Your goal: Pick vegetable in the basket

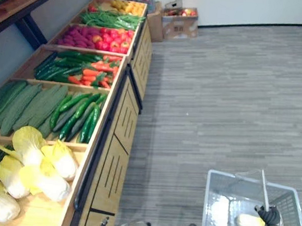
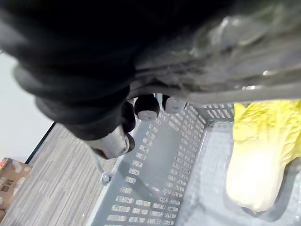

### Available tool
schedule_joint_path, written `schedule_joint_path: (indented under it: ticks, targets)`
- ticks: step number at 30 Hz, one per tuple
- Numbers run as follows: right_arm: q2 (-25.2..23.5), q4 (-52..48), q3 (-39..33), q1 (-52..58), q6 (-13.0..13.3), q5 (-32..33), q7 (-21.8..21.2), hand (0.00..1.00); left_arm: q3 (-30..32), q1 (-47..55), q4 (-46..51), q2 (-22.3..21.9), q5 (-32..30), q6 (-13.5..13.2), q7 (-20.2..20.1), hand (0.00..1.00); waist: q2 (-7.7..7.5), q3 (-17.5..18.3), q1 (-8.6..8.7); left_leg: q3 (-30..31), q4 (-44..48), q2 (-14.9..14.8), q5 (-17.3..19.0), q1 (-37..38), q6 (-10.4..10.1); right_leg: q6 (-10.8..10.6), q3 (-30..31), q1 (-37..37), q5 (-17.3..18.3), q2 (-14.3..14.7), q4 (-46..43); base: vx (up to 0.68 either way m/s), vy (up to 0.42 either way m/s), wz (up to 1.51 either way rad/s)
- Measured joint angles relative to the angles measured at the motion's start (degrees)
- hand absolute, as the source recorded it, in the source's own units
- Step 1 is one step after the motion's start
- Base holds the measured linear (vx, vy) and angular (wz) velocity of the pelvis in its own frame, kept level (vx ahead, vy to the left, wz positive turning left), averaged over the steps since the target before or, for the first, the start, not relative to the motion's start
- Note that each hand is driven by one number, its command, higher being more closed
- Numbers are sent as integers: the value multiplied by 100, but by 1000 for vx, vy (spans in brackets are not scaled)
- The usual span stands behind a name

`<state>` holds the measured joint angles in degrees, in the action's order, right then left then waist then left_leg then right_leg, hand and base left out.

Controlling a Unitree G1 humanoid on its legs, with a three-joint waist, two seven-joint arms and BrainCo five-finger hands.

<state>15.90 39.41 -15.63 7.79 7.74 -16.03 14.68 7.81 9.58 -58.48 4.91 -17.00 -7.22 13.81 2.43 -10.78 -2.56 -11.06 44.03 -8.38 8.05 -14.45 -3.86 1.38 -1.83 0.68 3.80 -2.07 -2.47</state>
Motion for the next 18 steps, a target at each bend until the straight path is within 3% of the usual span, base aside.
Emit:
schedule_joint_path:
  ticks: [2, 3, 5, 6, 8, 10, 12, 13, 14, 15, 16, 17, 18]
  targets:
    - [-1, -14, 6, -83, 1, -4, 11, 100, -4, 71, 4, -9, -15, 6, -6, 0, 47, -58, -12, 72, -1011, 150, 42, -43, -4, -13, 135, 10, 8, -32, -47, 144, 163, -54]
    - [0, -39, 18, -95, 5, -9, 19, 100, -7, 94, 3, -28, -51, 14, -11, 0, 78, -77, 1, 98, -1882, 189, 0, -20, -40, -123, 193, 12, 77, -75, -89, 172, 224, -37]
    - [13, -167, 36, -54, 7, -27, 25, 100, -13, 128, 3, -84, -228, 17, -11, 0, 260, -90, 5, 305, -3409, 115, -358, 158, -157, -376, 245, 5, 240, -71, -196, 223, 288, -30]
    - [5, -186, 50, -41, 6, -32, 32, 100, -14, 124, -19, -111, -247, 26, -10, 0, 284, -84, 2, 259, -3452, 129, -633, 200, -158, -440, 281, -9, 284, -93, -231, 273, 287, -23]
    - [-16, -292, 218, -19, 9, -62, 32, 100, -14, 120, -9, -164, -437, 23, 57, 0, 218, -53, -36, 162, -3418, 422, -567, 272, 74, -541, 254, -84, 348, -376, -330, 323, 301, -8]
    - [-13, -320, 312, -21, 9, -166, 21, 100, -66, 137, 4, -73, -460, 23, 30, 0, 37, 14, -84, 31, -3357, 777, -353, 373, 370, -831, 369, -72, 619, -735, -605, 313, 272, 6]
    - [-69, -306, 451, -29, 9, -211, -14, 100, -62, 131, -6, -15, -394, -10, -279, 0, -77, 50, -174, -21, -3439, 906, -219, 550, 426, -942, 494, 127, 710, -825, -1158, 271, 149, -17]
    - [-175, -282, 547, -110, 17, -214, -43, 100, -62, 120, -1, 33, -398, 13, -276, 0, -156, 45, -239, -93, -3632, 909, -186, 795, 449, -978, 588, 445, 728, -786, -1970, 342, 116, -33]
    - [-266, -269, 624, -196, 40, -212, -51, 100, -101, 123, -2, 114, -403, 29, -195, 0, -226, 53, -210, -119, -3789, 931, -143, 1049, 475, -1219, 608, 911, 608, -781, -3134, 341, 86, -26]
    - [-287, -270, 664, -214, 48, -210, -52, 100, -153, 130, -22, 156, -402, 36, -147, 0, -272, 48, -179, -110, -3816, 944, -97, 1175, 482, -1508, 663, 1130, 430, -783, -3677, 232, 26, 6]
    - [-294, -269, 693, -233, 50, -207, -53, 100, -307, 170, -31, 238, -400, 62, -65, 0, -370, 41, -87, -24, -3812, 965, 8, 1412, 492, -1760, 749, 1389, -96, -769, -4472, 383, 13, 38]
    - [-276, -248, 672, -177, 50, -207, -51, 100, -386, 190, -20, 276, -376, 113, -11, 0, -368, 56, 23, 111, -3802, 921, 81, 1746, 607, -1772, 687, 1498, -626, -751, -5132, 413, -3, 48]
    - [-276, -231, 652, -184, 50, -207, -53, 100, -410, 179, -19, 283, -336, 120, -6, 0, -359, 52, 80, 160, -3790, 900, 124, 1853, 641, -1635, 584, 1567, -476, -794, -5345, 430, -19, 42]
